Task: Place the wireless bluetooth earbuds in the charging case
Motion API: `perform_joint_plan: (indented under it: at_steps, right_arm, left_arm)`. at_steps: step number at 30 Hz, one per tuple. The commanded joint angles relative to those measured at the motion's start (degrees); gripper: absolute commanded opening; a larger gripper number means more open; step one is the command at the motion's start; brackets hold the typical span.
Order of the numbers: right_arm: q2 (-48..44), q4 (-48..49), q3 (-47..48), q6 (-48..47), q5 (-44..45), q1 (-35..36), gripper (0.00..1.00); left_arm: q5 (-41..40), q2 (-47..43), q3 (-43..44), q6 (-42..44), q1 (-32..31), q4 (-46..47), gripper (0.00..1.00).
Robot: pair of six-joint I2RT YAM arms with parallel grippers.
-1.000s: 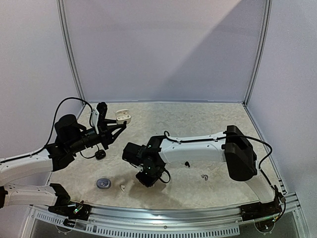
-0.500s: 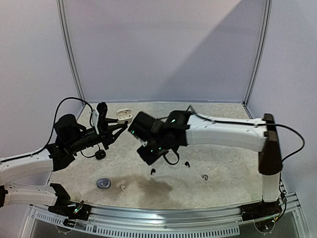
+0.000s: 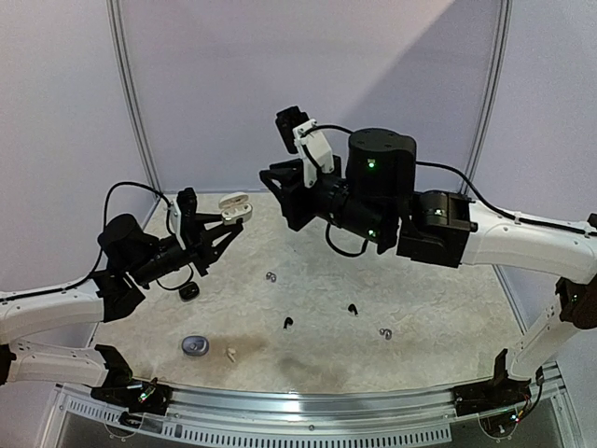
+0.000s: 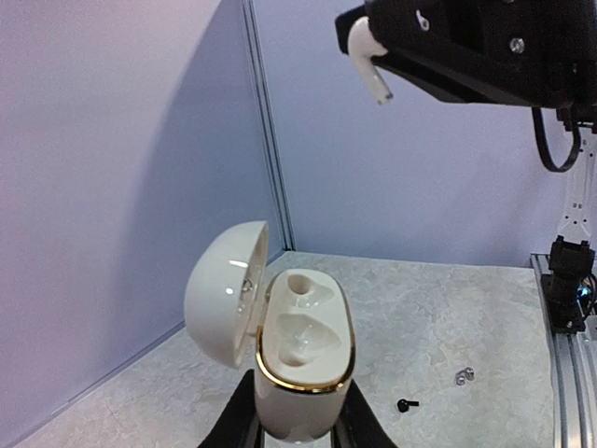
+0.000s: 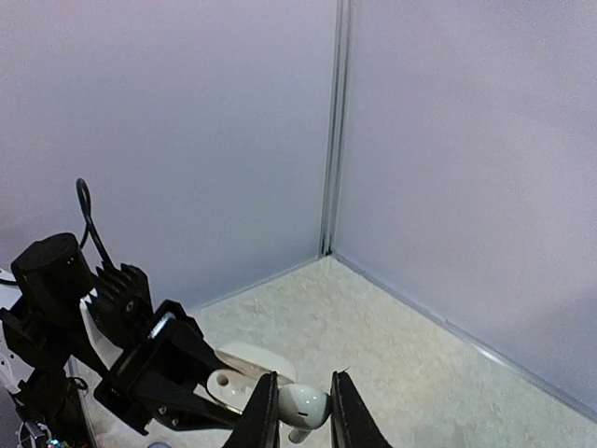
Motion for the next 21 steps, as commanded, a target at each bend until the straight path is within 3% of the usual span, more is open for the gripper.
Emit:
perform_joint_plan:
  at_steps: [1, 12, 21]
  right_arm:
    - [3.5, 13.2, 0.0, -9.5, -7.7, 0.2, 0.00]
    - [6.1, 14.5, -1.5, -13.3, -14.2, -0.8, 0.00]
    - [6.5, 11.8, -3.2, -13.6, -13.3, -1.9, 0.00]
  left_arm:
    - [1.1, 0.4, -1.5, -0.8, -1.1, 4.9, 0.00]
    - [2.0, -0.2, -1.8, -1.9, -1.0, 5.2, 0.00]
    - [2.8, 0.4, -0.9, -6.4, -0.9, 5.2, 0.00]
